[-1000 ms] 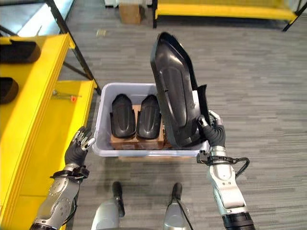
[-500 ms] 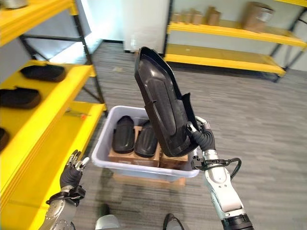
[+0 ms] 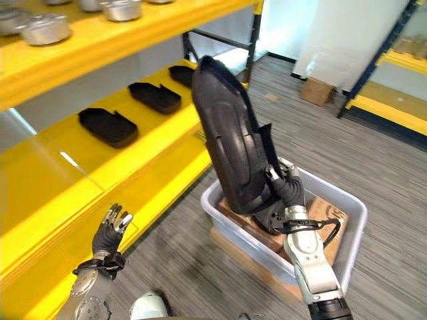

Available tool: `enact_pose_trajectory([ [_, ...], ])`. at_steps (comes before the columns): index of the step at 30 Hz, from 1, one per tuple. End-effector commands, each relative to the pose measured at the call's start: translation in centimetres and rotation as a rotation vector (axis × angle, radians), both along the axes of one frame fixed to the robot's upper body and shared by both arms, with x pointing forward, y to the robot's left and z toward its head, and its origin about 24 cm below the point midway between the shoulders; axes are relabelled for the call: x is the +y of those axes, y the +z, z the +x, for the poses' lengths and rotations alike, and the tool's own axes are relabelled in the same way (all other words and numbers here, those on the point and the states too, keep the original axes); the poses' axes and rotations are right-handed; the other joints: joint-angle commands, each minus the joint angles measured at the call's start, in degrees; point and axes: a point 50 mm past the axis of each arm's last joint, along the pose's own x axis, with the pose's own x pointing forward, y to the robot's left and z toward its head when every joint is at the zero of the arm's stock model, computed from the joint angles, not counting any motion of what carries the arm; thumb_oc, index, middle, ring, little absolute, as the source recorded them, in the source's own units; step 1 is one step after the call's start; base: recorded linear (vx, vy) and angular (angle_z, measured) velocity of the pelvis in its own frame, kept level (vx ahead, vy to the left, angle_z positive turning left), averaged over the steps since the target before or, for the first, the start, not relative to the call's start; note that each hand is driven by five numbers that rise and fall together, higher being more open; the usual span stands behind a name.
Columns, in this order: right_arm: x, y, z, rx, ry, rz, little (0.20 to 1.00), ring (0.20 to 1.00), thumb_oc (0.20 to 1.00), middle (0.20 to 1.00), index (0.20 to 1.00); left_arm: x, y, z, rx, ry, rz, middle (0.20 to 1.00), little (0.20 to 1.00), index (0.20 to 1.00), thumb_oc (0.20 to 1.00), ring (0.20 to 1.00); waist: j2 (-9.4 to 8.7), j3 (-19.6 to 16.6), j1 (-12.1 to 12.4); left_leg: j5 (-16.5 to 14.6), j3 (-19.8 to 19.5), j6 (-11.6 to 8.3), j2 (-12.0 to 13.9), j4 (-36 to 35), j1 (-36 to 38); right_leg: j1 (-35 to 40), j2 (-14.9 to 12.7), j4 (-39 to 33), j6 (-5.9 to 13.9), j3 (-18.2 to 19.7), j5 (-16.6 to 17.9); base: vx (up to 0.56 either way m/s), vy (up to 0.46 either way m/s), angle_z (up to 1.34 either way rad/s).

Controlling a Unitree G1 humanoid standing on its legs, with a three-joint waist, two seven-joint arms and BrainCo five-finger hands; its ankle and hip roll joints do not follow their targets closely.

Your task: Move parts from the plastic box to the shelf.

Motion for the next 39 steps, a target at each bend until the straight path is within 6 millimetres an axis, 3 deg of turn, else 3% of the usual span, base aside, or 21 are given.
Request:
enact_pose_trajectory([
  [1, -0.7, 4.1, 0.6, -0.208, -0.019, -0.022, 0.200, 0.200, 0.200, 0.200, 0.200, 0.9, 3.1, 0.8, -0.142, -0.022, 0.085, 1.000, 1.000, 1.000, 1.000, 1.000, 0.00, -0.38, 0.97, 8.07, 0.49, -6.19, 4.38, -10.42, 8.89, -3.87, -1.95, 1.47, 4.12, 0.34, -2.45, 0.04, 0.195, 0.69],
  [8, 0.1, 3.9, 0.9, -0.204, 0.001, -0.017, 0.200, 0.200, 0.200, 0.200, 0.200, 1.9, 3.0, 0.2, -0.131, 0.018, 0.108, 1.000, 1.000, 1.000, 1.000, 1.000, -1.86, 0.37, 3.91, 4.81, -2.16, -3.35, -1.43, -9.04, 5.46, -0.67, -5.82, -1.34, 7.52, -3.23, 4.43, 0.07, 0.190, 0.45],
  [10, 0.2, 4.0, 0.9, -0.204, 0.002, -0.016, 0.200, 0.200, 0.200, 0.200, 0.200, 1.9, 3.1, 0.2, -0.133, 0.021, 0.111, 1.000, 1.000, 1.000, 1.000, 1.000, -2.15, 0.55, 3.93, 4.01, -2.82, -2.77, -2.33, -8.16, 4.66, -0.19, -6.36, -1.46, 7.87, -3.77, 5.03, 0.07, 0.178, 0.31],
  [11, 0.3, 4.1, 1.0, -0.210, 0.006, -0.017, 0.200, 0.200, 0.200, 0.200, 0.200, 2.0, 3.2, 0.2, -0.135, 0.020, 0.116, 1.000, 1.000, 1.000, 1.000, 1.000, -2.66, 1.03, 4.45, 2.11, -3.22, -1.83, -3.94, -5.83, 2.96, 0.65, -7.91, -1.83, 9.29, -4.42, 8.23, 0.08, 0.228, 0.25],
  [15, 0.3, 4.1, 0.8, -0.211, -0.009, -0.018, 0.200, 0.200, 0.200, 0.200, 0.200, 2.0, 3.5, 0.4, -0.146, 0.006, 0.131, 1.000, 1.000, 1.000, 1.000, 1.000, -1.83, 1.08, 4.40, -0.13, -4.02, 0.40, -8.10, -5.10, 0.89, 1.48, -10.76, -1.25, 10.63, -4.83, 14.49, 0.08, 0.292, 0.38],
  [16, 0.2, 4.1, 0.8, -0.211, -0.010, -0.019, 0.200, 0.200, 0.200, 0.200, 0.200, 1.9, 3.5, 0.4, -0.146, 0.005, 0.130, 1.000, 1.000, 1.000, 1.000, 1.000, -1.97, 1.00, 4.30, -0.05, -4.02, 0.58, -8.40, -5.24, 0.85, 1.55, -10.98, -1.35, 10.67, -5.05, 14.67, 0.16, 0.388, 0.51],
  [17, 0.3, 3.8, 0.6, -0.199, -0.013, -0.018, 0.200, 0.200, 0.200, 0.200, 0.200, 1.9, 3.6, 0.4, -0.151, 0.002, 0.139, 1.000, 1.000, 1.000, 1.000, 1.000, -0.76, 0.66, 3.23, -0.19, -5.02, 1.79, -10.93, -8.52, 2.56, 0.68, -12.26, 1.38, 10.98, -2.44, 17.60, 0.17, 0.400, 0.56],
  [18, 0.3, 3.6, 0.6, -0.194, -0.012, -0.019, 0.200, 0.200, 0.200, 0.200, 0.200, 2.0, 3.7, 0.4, -0.152, 0.003, 0.151, 1.000, 1.000, 1.000, 1.000, 1.000, -0.10, 0.75, 2.49, 0.25, -5.78, 2.62, -12.02, -10.58, 3.48, -0.59, -12.31, 4.34, 10.79, 0.10, 17.74, 0.17, 0.394, 0.67],
  [19, 0.3, 3.6, 0.6, -0.194, -0.012, -0.020, 0.200, 0.200, 0.200, 0.200, 0.200, 2.0, 3.7, 0.4, -0.152, 0.003, 0.150, 1.000, 1.000, 1.000, 1.000, 1.000, -0.22, 0.70, 2.50, 0.45, -5.66, 2.73, -12.26, -10.88, 3.54, -0.79, -12.61, 4.55, 10.80, 0.20, 17.68, 0.08, 0.256, 0.61],
  [20, 0.3, 3.5, 0.6, -0.189, -0.010, -0.014, 0.200, 0.200, 0.200, 0.200, 0.200, 2.1, 3.8, 0.5, -0.154, -0.001, 0.160, 1.000, 1.000, 1.000, 1.000, 1.000, 0.40, 0.97, 1.40, 0.80, -6.84, 3.61, -13.09, -12.70, 4.32, -3.70, -11.58, 8.88, 10.31, 5.47, 16.45, 0.05, 0.219, 0.45],
  [21, 0.4, 3.5, 0.6, -0.188, -0.008, -0.012, 0.200, 0.200, 0.200, 0.200, 0.200, 2.1, 3.9, 0.6, -0.153, -0.004, 0.170, 1.000, 1.000, 1.000, 1.000, 1.000, 0.95, 1.38, 0.47, 1.24, -7.51, 4.38, -13.57, -13.98, 5.03, -6.74, -9.52, 13.94, 9.90, 10.78, 14.76, 0.08, 0.319, 0.18],
  [25, -0.3, 2.8, -0.2, -0.166, -0.025, -0.008, 0.200, 0.200, 0.200, 0.200, 0.200, 1.8, 3.8, 0.8, -0.149, -0.039, 0.199, 1.000, 1.000, 1.000, 1.000, 1.000, 1.99, 1.61, -1.88, 1.60, -8.84, 5.20, -14.66, -17.64, 8.29, -14.47, -1.66, 22.54, 8.44, 20.04, 7.02, 0.11, 0.178, 0.52],
  [26, -1.1, 2.5, -0.8, -0.152, -0.047, 0.004, 0.200, 0.200, 0.200, 0.200, 0.200, 1.5, 3.7, 1.1, -0.150, -0.057, 0.196, 1.000, 1.000, 1.000, 1.000, 1.000, 1.43, 2.03, -3.21, 1.55, -10.82, 3.65, -14.13, -18.22, 9.42, -16.69, 2.15, 13.03, 6.06, 23.85, 1.75, 0.13, -0.142, 0.54],
  [27, -1.2, 2.5, -0.9, -0.156, -0.054, 0.020, 0.200, 0.200, 0.200, 0.200, 0.200, 1.4, 3.7, 1.1, -0.148, -0.061, 0.197, 1.000, 1.000, 1.000, 1.000, 1.000, 0.98, 2.58, -3.66, 1.19, -11.38, 3.02, -13.96, -17.86, 9.57, -17.23, 2.86, 8.15, 5.80, 25.76, 1.58, 0.14, -0.247, 0.88],
  [29, -1.3, 2.6, -0.9, -0.162, -0.059, 0.029, 0.200, 0.200, 0.200, 0.200, 0.200, 1.7, 3.8, 1.0, -0.155, -0.056, 0.202, 1.000, 1.000, 1.000, 1.000, 1.000, 0.47, 3.28, -3.40, 1.51, -11.23, 2.27, -13.15, -17.24, 9.15, -18.88, 0.72, -0.09, 6.24, 26.15, 6.06, 0.02, -0.217, 1.15],
  [31, -1.4, 2.7, -0.8, -0.171, -0.076, 0.027, 0.200, 0.200, 0.200, 0.200, 0.200, 1.7, 3.7, 1.1, -0.156, -0.054, 0.205, 1.000, 1.000, 1.000, 1.000, 1.000, -0.09, 3.73, -4.04, 0.41, -12.63, 1.00, -12.71, -16.12, 9.24, -19.76, 0.10, -8.33, 7.73, 30.92, 9.25, 0.11, -0.210, 0.59],
  [33, -1.6, 2.8, -0.9, -0.176, -0.084, 0.026, 0.200, 0.200, 0.200, 0.200, 0.200, 1.8, 3.7, 1.2, -0.156, -0.057, 0.214, 1.000, 1.000, 1.000, 1.000, 1.000, -0.91, 3.75, -4.60, -0.39, -13.82, 0.39, -12.78, -14.62, 9.29, -19.91, -0.91, -12.03, 8.72, 34.13, 11.45, 0.15, -0.201, 0.41],
  [37, -2.2, 2.5, -1.5, -0.160, -0.090, 0.033, 0.200, 0.200, 0.200, 0.200, 0.200, 1.8, 3.3, 1.1, -0.146, -0.062, 0.216, 1.000, 1.000, 1.000, 1.000, 1.000, -3.34, 2.60, -4.62, -2.85, -16.00, -0.30, -13.31, -10.36, 8.41, -16.41, -2.00, -15.16, 9.87, 35.21, 13.61, 0.14, -0.214, 0.55],
  [39, -2.4, 2.4, -1.6, -0.153, -0.090, 0.037, 0.200, 0.200, 0.200, 0.200, 0.200, 1.8, 3.2, 0.9, -0.140, -0.053, 0.204, 1.000, 1.000, 1.000, 1.000, 1.000, -3.68, 1.76, -4.51, -2.90, -17.34, -1.23, -12.51, -10.04, 8.12, -15.35, -0.16, -15.67, 9.98, 35.78, 12.43, 0.12, -0.271, 0.59],
])
